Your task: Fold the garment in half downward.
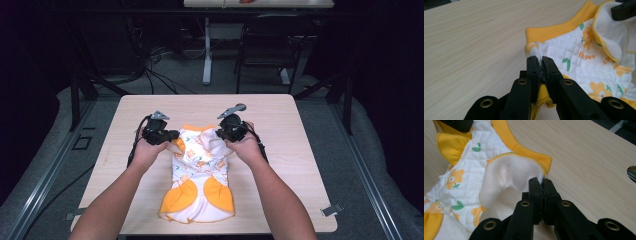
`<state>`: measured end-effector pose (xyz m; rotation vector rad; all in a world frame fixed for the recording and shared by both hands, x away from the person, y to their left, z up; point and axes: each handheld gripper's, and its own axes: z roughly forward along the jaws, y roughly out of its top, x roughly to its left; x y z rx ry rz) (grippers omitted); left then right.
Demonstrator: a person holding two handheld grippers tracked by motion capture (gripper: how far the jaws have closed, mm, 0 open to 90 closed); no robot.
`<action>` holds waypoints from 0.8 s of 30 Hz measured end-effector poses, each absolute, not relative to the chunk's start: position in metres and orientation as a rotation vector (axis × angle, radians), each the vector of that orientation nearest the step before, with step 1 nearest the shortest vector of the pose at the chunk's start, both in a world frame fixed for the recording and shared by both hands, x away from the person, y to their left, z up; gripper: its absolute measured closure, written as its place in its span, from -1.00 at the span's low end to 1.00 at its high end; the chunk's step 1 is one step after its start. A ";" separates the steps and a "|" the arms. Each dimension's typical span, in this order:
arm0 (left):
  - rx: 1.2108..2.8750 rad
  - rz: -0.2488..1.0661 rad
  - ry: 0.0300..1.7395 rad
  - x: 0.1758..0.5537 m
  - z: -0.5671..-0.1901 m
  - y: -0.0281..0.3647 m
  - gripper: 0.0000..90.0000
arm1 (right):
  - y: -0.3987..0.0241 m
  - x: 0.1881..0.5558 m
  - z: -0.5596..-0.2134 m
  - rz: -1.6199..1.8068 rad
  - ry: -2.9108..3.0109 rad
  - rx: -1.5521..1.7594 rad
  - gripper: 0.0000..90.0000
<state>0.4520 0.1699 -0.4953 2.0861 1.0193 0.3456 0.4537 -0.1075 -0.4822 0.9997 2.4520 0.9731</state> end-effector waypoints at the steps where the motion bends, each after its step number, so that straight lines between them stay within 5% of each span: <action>1: 2.087 0.355 1.005 0.452 -0.490 0.170 0.89 | -0.107 0.453 -0.481 0.977 2.446 0.998 0.95; 24: 2.052 0.407 0.931 0.443 -0.468 0.173 0.89 | -0.108 0.443 -0.453 1.011 2.380 0.887 0.95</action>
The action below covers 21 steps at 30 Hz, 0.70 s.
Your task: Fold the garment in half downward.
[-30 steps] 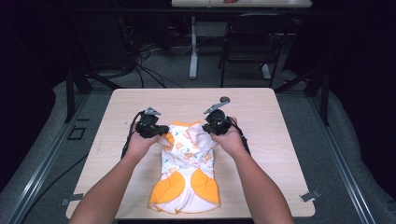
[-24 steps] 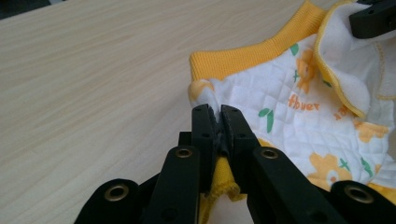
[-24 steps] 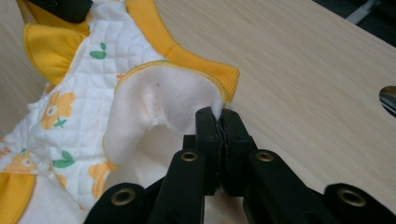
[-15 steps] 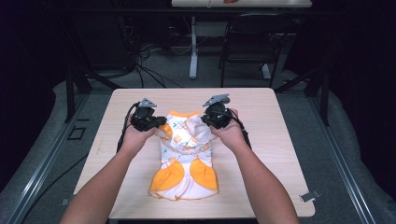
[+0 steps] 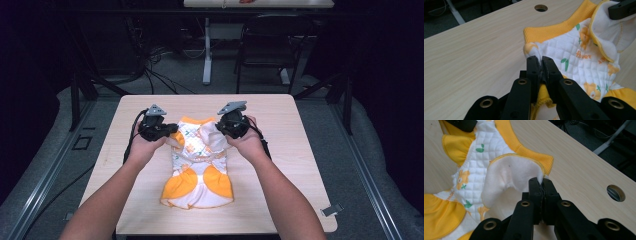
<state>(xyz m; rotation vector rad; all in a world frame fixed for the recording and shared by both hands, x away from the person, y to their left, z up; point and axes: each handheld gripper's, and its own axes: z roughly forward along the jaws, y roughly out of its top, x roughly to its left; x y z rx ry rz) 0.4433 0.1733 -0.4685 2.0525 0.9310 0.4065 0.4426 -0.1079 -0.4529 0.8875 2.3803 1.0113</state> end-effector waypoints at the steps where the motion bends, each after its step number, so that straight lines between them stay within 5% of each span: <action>1: 2.045 0.406 0.930 0.442 -0.470 0.174 0.89 | -0.108 0.441 -0.453 1.006 2.385 0.879 0.95; 21: 2.064 0.353 0.857 0.416 -0.481 0.178 0.89 | -0.118 0.413 -0.461 1.004 2.426 0.785 0.94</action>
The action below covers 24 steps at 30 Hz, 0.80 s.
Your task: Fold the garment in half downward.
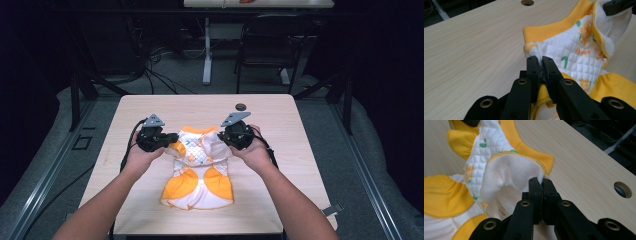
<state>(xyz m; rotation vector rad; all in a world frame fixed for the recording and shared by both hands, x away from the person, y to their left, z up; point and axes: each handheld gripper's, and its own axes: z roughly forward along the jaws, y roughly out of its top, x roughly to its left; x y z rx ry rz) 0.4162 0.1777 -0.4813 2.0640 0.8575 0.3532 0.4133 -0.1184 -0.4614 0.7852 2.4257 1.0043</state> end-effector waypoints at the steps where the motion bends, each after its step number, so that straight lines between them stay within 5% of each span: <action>1: 2.062 0.347 0.859 0.415 -0.483 0.178 0.89 | -0.118 0.412 -0.462 1.008 2.422 0.782 0.94; 24: 2.115 0.293 0.816 0.388 -0.508 0.184 0.89 | -0.117 0.382 -0.486 0.996 2.493 0.752 0.94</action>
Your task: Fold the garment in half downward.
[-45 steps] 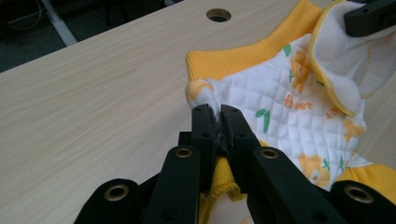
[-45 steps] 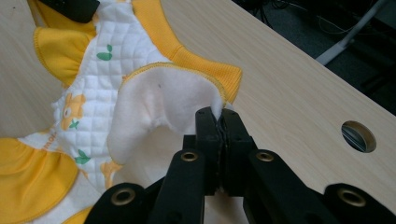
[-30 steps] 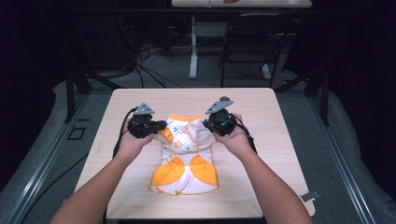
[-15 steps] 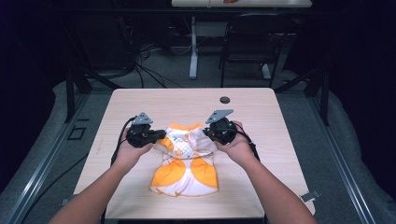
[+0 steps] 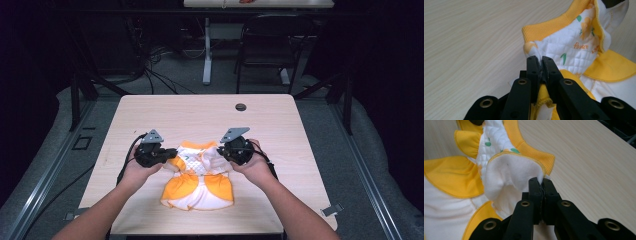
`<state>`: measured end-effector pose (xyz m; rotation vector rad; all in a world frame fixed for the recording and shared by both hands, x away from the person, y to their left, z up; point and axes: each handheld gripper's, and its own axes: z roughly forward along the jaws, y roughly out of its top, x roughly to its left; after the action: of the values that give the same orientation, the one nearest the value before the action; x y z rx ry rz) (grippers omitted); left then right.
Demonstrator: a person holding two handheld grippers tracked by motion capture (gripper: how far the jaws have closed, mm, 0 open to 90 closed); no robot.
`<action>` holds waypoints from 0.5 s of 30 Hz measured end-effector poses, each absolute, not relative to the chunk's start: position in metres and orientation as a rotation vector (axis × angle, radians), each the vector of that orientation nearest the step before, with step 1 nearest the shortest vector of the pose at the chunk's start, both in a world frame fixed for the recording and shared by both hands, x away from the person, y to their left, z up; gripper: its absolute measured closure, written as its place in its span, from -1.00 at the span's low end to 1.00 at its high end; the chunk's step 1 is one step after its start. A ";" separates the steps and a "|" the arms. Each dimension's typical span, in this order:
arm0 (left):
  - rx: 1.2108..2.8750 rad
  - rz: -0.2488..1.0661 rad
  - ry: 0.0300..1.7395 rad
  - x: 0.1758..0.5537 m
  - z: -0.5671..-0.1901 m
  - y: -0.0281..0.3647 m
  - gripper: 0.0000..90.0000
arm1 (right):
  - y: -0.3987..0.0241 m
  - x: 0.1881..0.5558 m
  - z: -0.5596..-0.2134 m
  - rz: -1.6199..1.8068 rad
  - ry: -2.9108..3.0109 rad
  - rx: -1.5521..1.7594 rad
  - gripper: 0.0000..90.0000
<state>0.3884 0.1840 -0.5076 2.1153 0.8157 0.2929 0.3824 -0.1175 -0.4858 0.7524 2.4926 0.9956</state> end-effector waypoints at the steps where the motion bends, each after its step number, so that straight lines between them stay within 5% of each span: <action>1: 2.117 0.289 0.812 0.386 -0.509 0.183 0.89 | -0.118 0.381 -0.486 0.978 2.499 0.743 0.94; 15: 2.115 0.251 0.805 0.378 -0.520 0.182 0.89 | -0.123 0.366 -0.505 1.002 2.515 0.769 0.94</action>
<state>0.3776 0.1823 -0.5195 2.1150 0.8050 0.2513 0.3657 -0.1232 -0.5054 0.7688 2.5150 1.0021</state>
